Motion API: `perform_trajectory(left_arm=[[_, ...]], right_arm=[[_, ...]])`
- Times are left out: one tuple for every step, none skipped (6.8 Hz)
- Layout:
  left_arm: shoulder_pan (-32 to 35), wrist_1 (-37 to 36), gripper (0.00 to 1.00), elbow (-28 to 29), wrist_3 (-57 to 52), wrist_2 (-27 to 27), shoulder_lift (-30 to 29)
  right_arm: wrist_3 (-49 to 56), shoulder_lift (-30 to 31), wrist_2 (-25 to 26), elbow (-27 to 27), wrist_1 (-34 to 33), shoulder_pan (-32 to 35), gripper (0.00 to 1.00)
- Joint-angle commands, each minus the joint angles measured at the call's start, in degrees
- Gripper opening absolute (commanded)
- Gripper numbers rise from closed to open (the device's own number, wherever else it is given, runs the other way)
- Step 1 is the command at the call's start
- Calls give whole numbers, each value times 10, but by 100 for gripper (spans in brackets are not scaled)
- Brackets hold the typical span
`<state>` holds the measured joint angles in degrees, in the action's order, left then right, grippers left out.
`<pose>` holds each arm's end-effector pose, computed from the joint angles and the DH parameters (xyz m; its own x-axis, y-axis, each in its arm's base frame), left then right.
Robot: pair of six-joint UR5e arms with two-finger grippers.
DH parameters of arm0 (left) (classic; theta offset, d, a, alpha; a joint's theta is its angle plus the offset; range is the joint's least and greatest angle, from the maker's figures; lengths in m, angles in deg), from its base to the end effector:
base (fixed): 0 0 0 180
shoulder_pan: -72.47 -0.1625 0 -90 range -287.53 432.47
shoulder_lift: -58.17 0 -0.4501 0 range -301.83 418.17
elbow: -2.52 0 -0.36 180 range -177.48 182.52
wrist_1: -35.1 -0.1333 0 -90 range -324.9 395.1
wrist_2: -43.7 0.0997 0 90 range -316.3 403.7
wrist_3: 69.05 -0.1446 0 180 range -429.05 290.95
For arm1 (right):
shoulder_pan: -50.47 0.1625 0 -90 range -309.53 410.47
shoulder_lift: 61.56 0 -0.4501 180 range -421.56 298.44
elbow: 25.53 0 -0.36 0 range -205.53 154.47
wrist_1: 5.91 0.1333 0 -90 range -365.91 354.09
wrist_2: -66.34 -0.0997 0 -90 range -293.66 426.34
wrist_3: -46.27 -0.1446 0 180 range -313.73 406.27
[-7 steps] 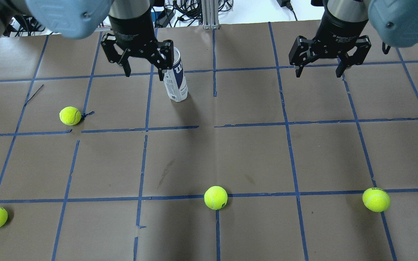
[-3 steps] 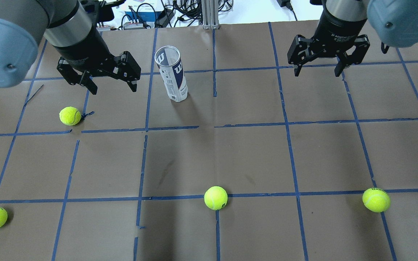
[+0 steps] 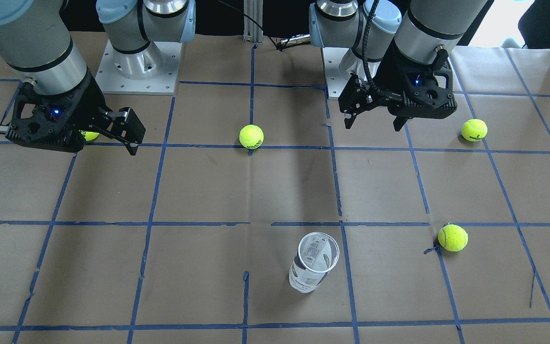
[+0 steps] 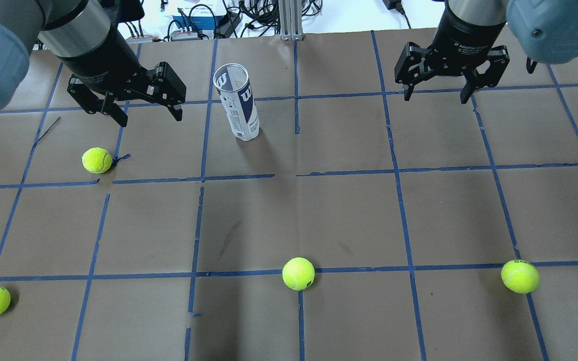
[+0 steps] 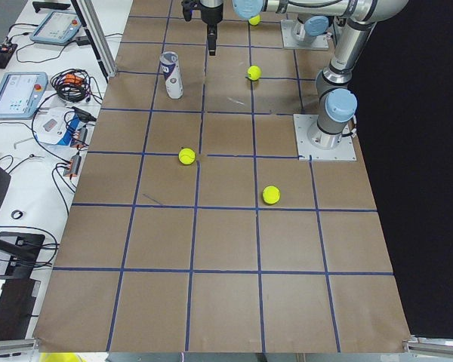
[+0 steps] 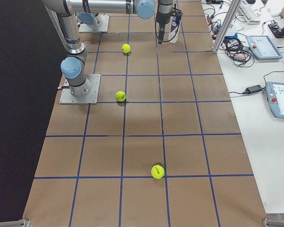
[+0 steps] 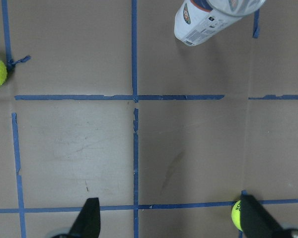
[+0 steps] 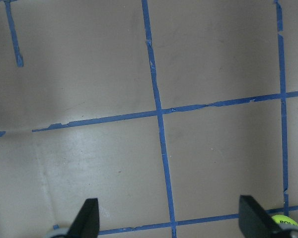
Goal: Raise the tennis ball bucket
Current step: 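Open the left gripper and draw it back from the upright can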
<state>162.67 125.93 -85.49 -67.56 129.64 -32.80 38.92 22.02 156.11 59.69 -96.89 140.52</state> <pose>-0.1452 -0.4672 0.4750 -0.9972 -0.0223 0.0709 -0.0224 0.9997 -0.0015 0.1343 -0.5081 0.4537 -0.9919 0.1271 -0.0025 0.1271 0.9918 0.0119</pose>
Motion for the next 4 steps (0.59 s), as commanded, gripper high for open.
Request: perform_trajectory(left_arm=[[-4,0,100,3,1,-1,0],[-4,0,100,5,1,-1,0],[-3,0,100,5,1,0,0],[-3,0,100,5,1,0,0]], right_arm=[[-1,0,0,-1,-2,0,100],[0,0,0,-1,-2,0,100],[0,0,-1,-2,-1,0,100],[0,1,-1,-3,-1,-1,100]])
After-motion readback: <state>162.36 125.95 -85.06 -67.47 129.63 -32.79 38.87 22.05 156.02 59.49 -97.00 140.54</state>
